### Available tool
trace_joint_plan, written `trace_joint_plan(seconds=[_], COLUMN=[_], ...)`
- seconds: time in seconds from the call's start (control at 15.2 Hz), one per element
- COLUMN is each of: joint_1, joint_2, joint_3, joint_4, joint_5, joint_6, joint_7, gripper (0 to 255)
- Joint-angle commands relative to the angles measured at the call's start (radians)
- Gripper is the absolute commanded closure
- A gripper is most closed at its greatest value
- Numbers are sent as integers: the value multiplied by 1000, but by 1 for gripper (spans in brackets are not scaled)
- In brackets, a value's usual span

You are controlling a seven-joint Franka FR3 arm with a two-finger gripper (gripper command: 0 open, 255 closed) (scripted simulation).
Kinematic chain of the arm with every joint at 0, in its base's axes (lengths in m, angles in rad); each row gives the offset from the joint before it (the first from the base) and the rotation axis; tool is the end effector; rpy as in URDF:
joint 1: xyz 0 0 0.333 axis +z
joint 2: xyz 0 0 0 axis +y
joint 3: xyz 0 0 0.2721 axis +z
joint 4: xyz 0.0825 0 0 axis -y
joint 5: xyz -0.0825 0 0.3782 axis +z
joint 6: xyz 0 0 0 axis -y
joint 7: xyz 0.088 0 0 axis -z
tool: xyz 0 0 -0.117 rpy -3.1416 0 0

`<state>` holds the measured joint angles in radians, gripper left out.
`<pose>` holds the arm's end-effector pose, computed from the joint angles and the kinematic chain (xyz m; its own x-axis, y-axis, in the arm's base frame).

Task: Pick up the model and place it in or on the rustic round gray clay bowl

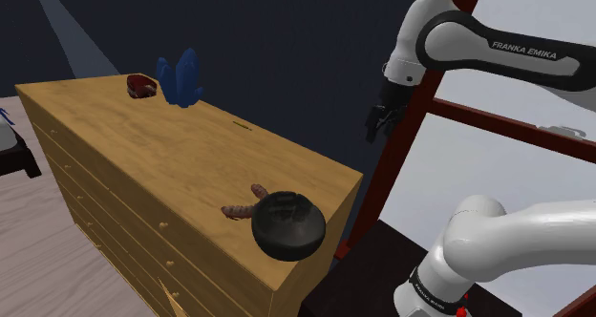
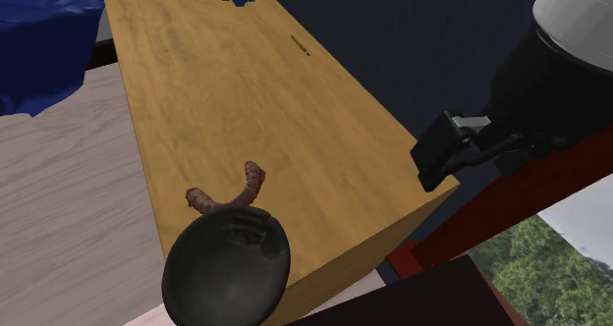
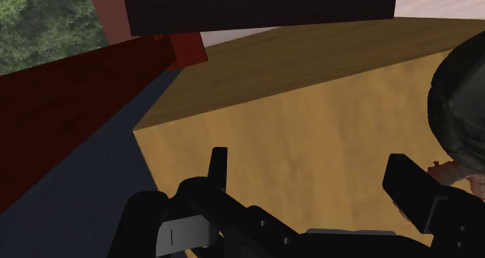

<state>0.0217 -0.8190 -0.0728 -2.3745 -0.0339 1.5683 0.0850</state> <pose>0.3237 -0.0247 0.5506 0.9935 -0.1135 0.0098 -0.1133 -0.9934 -0.0202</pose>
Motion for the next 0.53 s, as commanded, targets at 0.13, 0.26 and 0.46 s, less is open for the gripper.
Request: trace_joint_plan(seconds=[0.13, 0.26, 0.46], joint_1=[10, 20, 35], joint_2=[21, 49, 103], joint_3=[34, 68, 118], joint_4=[-30, -53, -78], joint_5=[21, 40, 66], joint_6=[58, 118, 208], joint_7=[42, 83, 145], gripper=[0, 0, 0])
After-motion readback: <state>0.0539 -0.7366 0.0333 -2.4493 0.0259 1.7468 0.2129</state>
